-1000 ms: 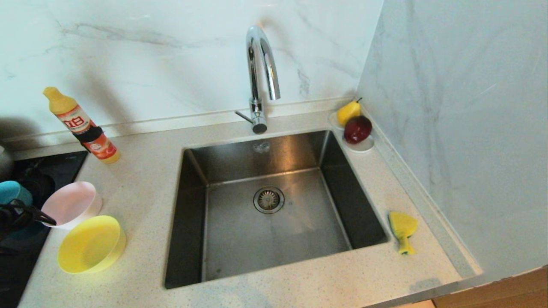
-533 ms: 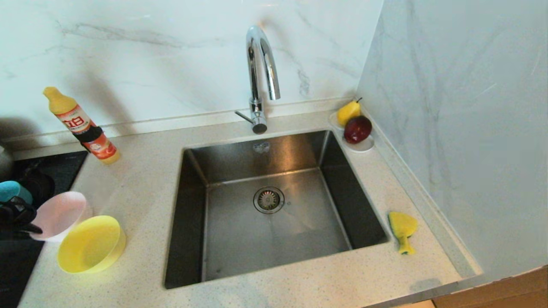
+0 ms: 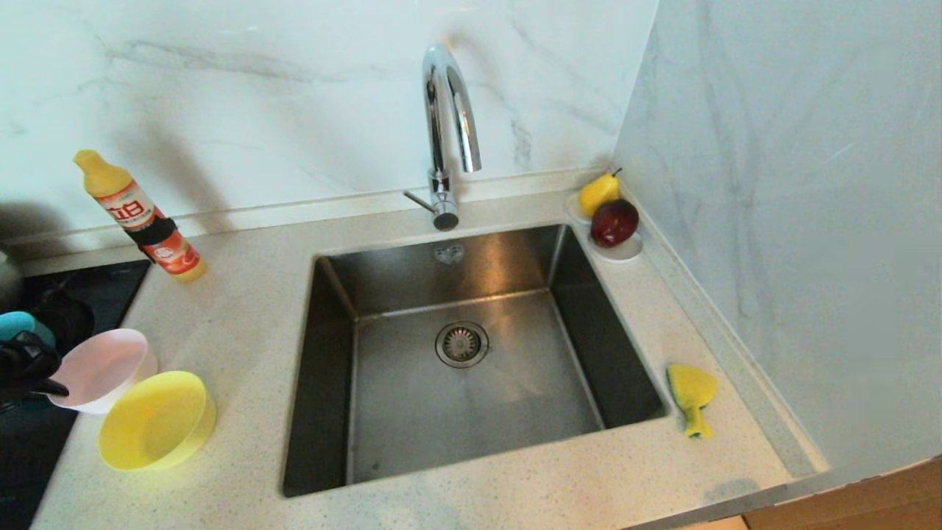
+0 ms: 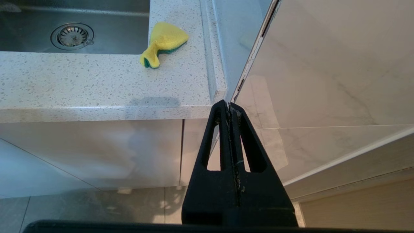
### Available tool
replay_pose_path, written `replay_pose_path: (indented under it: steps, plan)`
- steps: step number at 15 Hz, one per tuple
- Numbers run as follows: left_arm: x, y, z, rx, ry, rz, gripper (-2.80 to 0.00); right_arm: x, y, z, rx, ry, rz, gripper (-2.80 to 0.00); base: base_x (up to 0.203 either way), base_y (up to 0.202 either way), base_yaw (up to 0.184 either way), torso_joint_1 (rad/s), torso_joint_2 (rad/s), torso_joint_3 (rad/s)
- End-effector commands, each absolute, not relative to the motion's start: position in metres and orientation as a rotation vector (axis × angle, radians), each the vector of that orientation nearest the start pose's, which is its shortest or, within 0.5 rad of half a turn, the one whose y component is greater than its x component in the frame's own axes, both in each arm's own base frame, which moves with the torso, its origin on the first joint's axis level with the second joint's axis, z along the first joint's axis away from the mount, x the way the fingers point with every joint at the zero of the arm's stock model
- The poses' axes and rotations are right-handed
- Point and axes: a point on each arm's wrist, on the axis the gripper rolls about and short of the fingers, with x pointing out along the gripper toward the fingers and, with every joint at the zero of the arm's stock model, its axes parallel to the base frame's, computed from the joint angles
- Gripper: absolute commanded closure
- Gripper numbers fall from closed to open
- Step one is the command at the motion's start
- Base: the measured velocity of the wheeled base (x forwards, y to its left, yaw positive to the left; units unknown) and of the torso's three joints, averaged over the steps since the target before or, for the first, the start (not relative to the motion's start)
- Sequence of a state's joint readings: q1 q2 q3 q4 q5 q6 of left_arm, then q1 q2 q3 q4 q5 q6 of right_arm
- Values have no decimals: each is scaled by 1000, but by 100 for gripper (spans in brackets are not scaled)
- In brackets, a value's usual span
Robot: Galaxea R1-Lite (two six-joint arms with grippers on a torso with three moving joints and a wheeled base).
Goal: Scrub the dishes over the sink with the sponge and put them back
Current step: Place the bowl on the bowl
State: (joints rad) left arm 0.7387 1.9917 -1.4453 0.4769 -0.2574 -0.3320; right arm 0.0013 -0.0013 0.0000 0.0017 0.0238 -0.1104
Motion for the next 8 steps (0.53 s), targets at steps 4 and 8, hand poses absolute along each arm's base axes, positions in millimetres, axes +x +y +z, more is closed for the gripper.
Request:
replay_pose_path:
  steps: [4,8]
  plan:
    - [270,245,191,-757,744,632,0,-23,1,75,-112,-1,26,0,0,0,0,0,0,0]
    - [263,238,208,-742,701,626,0,-23,1,75,-110,-3,26,0,0,0,0,0,0,0]
